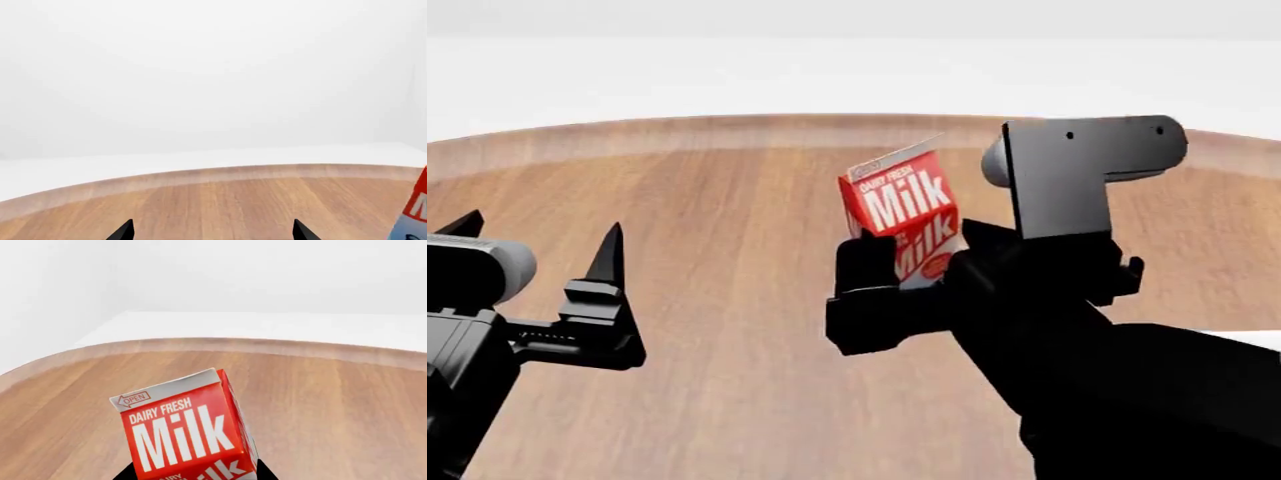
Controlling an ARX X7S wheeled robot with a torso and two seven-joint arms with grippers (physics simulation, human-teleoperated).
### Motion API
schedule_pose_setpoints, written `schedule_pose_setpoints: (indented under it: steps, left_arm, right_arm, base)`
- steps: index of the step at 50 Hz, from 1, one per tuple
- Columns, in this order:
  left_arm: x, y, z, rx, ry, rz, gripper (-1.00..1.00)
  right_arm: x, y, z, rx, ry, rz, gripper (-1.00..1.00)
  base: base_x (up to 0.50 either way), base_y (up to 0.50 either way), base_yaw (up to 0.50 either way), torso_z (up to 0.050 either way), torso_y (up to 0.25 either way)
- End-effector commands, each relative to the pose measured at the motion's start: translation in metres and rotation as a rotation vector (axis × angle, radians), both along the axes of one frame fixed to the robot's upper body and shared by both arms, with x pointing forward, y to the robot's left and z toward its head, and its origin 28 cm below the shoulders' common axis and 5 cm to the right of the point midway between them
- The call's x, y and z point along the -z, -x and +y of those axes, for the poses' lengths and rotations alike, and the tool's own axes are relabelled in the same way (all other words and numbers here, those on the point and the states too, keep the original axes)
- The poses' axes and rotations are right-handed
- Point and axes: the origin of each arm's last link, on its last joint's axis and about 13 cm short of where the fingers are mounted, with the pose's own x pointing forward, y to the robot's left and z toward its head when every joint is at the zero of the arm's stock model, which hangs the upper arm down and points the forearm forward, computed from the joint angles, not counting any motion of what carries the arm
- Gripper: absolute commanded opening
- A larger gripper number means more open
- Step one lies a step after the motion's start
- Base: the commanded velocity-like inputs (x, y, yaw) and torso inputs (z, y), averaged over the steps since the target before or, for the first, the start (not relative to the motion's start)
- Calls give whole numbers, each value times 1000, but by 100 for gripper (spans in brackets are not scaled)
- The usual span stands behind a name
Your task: Pick the milk and place it in the basket.
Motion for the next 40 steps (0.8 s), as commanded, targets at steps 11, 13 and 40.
schedule_pose_setpoints:
  steps: [11, 13, 40]
  left_arm:
    - [0, -2, 1, -2, 14, -9, 100]
    - [-1, -2, 1, -1, 15, -9, 100]
    - [3, -2, 1, -6, 7, -6, 100]
  right_arm:
    - [-51, 47, -67, 392, -36, -161, -100]
    - [-52, 51, -74, 437, -23, -166, -100]
    - [-27, 78, -131, 712, -99, -154, -100]
  base:
    - [0, 0, 0, 0, 1]
    - [0, 0, 0, 0, 0]
    - [0, 0, 0, 1, 2]
